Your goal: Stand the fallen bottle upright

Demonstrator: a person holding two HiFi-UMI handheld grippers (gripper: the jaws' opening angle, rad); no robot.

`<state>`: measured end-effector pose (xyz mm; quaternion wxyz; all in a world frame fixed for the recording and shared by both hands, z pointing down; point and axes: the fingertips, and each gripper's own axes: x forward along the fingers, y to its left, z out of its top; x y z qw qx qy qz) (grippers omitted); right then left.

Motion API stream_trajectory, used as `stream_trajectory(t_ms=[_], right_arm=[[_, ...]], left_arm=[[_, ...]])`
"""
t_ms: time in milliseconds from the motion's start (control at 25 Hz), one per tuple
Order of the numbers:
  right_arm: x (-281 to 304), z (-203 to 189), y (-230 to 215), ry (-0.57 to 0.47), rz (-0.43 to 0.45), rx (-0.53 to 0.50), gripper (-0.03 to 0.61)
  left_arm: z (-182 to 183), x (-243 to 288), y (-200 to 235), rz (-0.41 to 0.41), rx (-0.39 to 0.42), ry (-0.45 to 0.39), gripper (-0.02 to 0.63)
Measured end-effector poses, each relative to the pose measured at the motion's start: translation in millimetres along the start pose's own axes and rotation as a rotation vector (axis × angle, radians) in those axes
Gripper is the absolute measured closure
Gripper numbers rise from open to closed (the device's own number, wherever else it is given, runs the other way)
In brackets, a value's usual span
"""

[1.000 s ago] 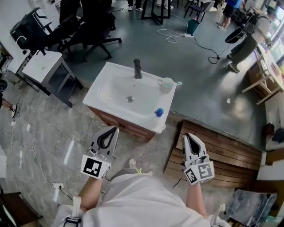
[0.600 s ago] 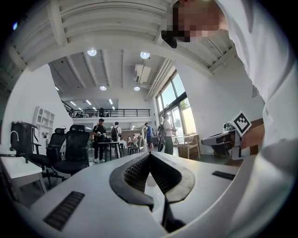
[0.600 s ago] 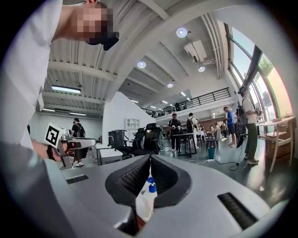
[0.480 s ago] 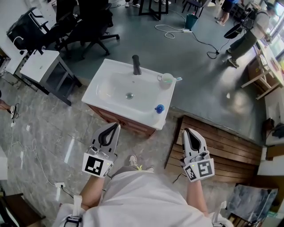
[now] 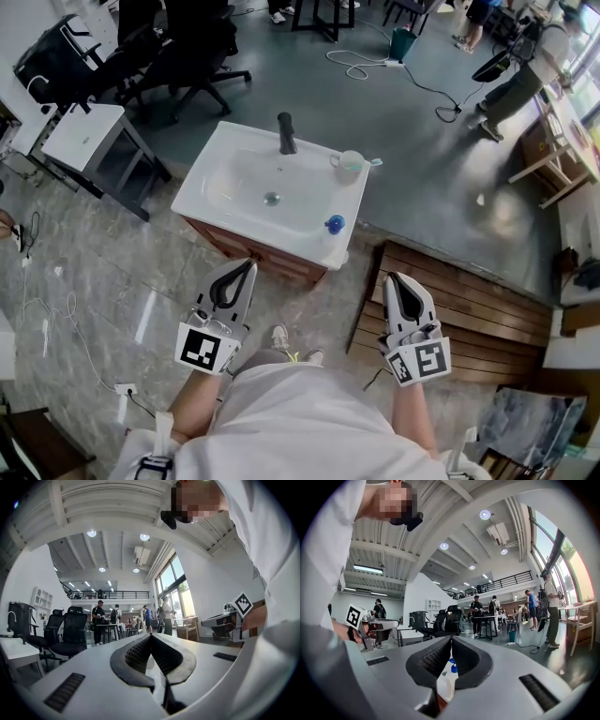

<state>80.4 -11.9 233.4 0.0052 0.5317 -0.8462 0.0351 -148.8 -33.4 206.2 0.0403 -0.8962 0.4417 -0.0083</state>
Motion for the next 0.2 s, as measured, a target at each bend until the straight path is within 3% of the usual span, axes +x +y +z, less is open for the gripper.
stream_trajectory(t_ms=[200], right_arm=[[-6.2,-2.0,-1.6,0.005,-0.004,-0.002,0.540]], left_arm=[[-2.7,0.6,-6.0,-0.009,0.006,0.010,0.595]])
